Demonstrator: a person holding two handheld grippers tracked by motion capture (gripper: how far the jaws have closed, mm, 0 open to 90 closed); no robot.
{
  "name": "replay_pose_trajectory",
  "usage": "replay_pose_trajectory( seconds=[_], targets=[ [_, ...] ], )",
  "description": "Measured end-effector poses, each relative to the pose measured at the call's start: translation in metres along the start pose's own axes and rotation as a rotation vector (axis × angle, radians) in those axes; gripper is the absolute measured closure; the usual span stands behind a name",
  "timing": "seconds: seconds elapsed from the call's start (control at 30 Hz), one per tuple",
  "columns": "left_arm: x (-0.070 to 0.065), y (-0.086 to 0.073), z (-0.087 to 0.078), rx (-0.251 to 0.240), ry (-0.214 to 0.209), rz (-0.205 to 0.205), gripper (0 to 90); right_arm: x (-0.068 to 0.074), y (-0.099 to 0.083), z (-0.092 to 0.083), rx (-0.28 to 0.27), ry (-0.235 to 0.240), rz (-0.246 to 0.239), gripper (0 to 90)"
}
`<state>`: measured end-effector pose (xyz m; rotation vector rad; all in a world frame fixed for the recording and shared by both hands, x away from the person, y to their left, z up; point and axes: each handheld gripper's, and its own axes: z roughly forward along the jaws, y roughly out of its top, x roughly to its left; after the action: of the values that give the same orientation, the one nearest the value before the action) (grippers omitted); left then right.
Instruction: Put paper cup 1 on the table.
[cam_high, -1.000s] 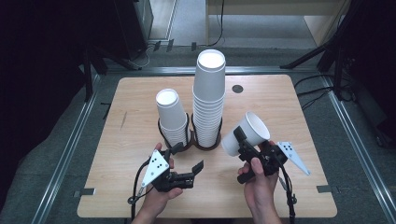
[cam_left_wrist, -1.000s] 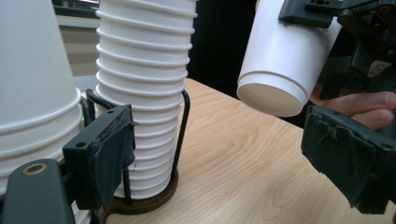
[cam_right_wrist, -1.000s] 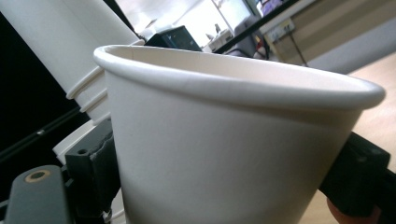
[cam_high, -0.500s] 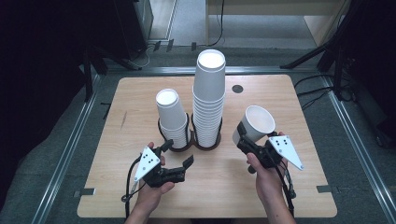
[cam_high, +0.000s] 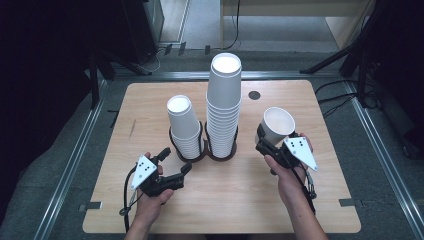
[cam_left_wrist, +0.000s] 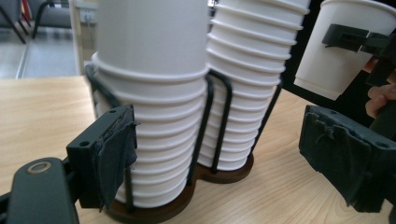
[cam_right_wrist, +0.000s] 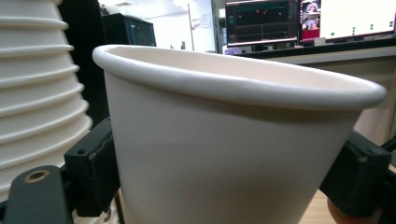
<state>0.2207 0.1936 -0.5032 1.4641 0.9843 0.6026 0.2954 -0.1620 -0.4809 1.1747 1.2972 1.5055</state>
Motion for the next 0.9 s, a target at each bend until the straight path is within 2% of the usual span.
replay_pose_trajectory(
  seconds=[0.2,0.3,0.43,0.53,0.7,0.83,0.9],
  targets=[
    [0.021,-0.003,-0.008,-0.005,0.049,-0.029,11.6,-0.012,-0.003,0.014,0.013,-0.046,-0.024,13.3],
    [0.035,-0.005,-0.013,0.021,0.075,-0.028,12.1,-0.019,-0.005,0.022,0.018,-0.064,-0.035,13.3],
    [0.058,-0.009,-0.023,0.027,0.143,-0.058,12.2,-0.026,-0.008,0.032,0.021,-0.103,-0.038,12.9],
    [0.071,-0.012,-0.030,0.011,0.183,-0.092,12.1,-0.032,-0.013,0.040,0.035,-0.105,-0.035,12.9],
    [0.083,-0.014,-0.038,0.010,0.240,-0.103,12.1,-0.041,-0.022,0.053,0.061,-0.127,-0.013,12.9],
    [0.089,-0.020,-0.038,0.031,0.279,-0.097,12.1,-0.045,-0.030,0.064,0.075,-0.166,-0.058,12.9],
    [0.091,-0.022,-0.037,0.034,0.283,-0.108,12.1,-0.046,-0.031,0.068,0.076,-0.176,-0.052,12.9]
  ],
)
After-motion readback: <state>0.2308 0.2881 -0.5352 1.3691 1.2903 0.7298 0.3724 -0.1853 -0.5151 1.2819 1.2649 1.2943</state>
